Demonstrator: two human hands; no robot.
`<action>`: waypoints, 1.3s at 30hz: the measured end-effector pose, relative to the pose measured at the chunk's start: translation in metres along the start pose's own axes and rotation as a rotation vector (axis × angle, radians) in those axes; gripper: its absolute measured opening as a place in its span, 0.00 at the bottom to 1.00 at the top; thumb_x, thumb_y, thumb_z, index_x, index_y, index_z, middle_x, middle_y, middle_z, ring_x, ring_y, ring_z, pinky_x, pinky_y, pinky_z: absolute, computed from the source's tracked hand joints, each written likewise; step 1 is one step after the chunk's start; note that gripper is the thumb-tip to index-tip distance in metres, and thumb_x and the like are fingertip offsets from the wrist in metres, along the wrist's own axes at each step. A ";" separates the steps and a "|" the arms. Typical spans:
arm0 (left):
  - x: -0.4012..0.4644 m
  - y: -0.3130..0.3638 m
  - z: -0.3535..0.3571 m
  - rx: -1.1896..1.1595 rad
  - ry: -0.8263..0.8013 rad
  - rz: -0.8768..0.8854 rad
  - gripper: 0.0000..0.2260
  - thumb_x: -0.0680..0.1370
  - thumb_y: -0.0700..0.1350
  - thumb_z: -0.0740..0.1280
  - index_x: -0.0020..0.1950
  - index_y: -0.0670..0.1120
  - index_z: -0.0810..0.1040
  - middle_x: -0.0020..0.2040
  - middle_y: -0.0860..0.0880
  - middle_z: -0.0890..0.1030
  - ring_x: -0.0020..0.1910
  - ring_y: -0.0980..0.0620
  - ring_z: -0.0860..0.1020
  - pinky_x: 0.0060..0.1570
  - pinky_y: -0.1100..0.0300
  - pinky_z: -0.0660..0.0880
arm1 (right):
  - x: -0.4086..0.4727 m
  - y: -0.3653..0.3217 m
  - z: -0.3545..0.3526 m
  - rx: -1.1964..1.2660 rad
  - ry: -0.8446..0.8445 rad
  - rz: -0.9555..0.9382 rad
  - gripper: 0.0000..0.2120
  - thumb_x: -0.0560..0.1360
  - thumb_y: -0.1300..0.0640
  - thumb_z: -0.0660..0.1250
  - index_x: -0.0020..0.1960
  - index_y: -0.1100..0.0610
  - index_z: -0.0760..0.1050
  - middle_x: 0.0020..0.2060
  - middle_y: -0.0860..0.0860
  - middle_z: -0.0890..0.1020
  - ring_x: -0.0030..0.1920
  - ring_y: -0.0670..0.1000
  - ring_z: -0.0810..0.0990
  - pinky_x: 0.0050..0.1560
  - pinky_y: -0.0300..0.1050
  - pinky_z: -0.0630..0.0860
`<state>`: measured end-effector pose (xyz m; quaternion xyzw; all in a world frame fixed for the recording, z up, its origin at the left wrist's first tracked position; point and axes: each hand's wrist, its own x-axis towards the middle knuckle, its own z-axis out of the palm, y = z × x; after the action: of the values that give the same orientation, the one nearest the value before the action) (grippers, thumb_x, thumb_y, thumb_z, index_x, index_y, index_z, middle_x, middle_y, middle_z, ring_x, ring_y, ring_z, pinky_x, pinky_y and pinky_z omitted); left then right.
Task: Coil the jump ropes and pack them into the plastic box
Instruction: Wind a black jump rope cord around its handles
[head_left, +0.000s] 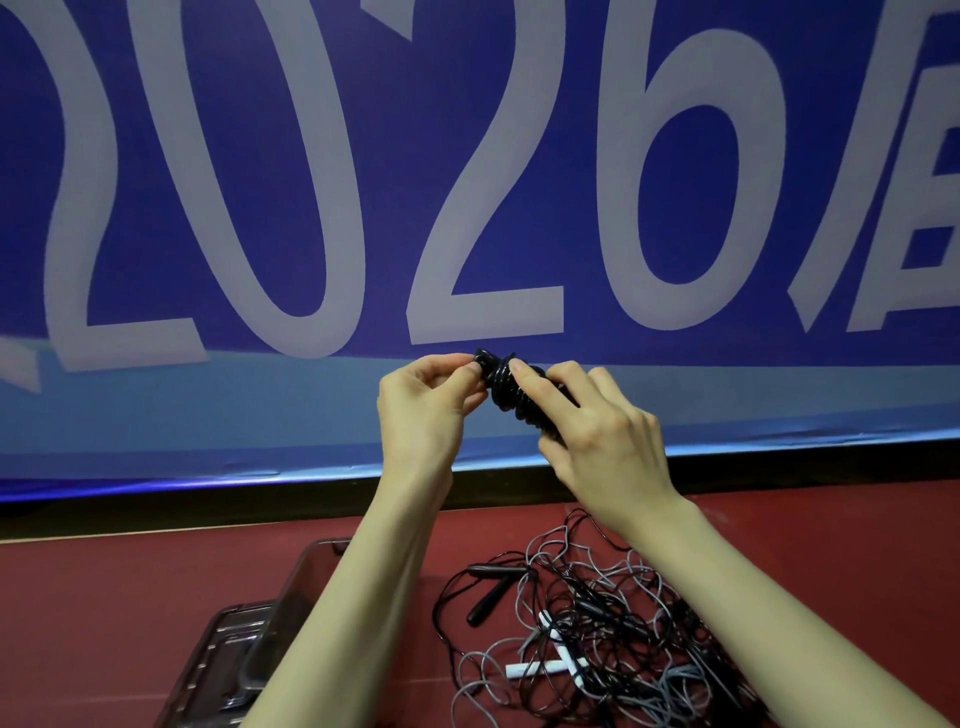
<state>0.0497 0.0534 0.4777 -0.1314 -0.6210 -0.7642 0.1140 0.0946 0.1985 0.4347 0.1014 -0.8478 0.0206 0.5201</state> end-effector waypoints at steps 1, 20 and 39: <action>0.000 -0.002 0.001 0.028 0.005 0.018 0.04 0.76 0.35 0.68 0.43 0.40 0.82 0.38 0.42 0.84 0.41 0.48 0.84 0.45 0.60 0.80 | 0.000 0.001 0.000 0.006 -0.004 0.004 0.36 0.61 0.68 0.76 0.68 0.55 0.74 0.47 0.52 0.78 0.39 0.54 0.75 0.22 0.40 0.68; 0.011 -0.021 -0.010 -0.034 -0.075 -0.063 0.03 0.73 0.33 0.71 0.43 0.39 0.81 0.42 0.41 0.83 0.43 0.50 0.84 0.47 0.62 0.79 | -0.010 0.005 0.018 0.350 -0.174 0.215 0.33 0.69 0.63 0.70 0.70 0.42 0.67 0.48 0.45 0.73 0.41 0.45 0.70 0.34 0.46 0.75; 0.020 -0.021 -0.028 -0.280 -0.170 -0.356 0.08 0.74 0.29 0.67 0.50 0.38 0.78 0.42 0.41 0.83 0.40 0.49 0.84 0.43 0.62 0.81 | -0.013 0.017 0.020 0.381 -0.287 0.263 0.34 0.69 0.62 0.69 0.69 0.38 0.66 0.48 0.43 0.73 0.44 0.49 0.76 0.37 0.49 0.77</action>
<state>0.0225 0.0299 0.4597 -0.0983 -0.5298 -0.8371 -0.0944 0.0792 0.2143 0.4154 0.0882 -0.8997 0.2325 0.3589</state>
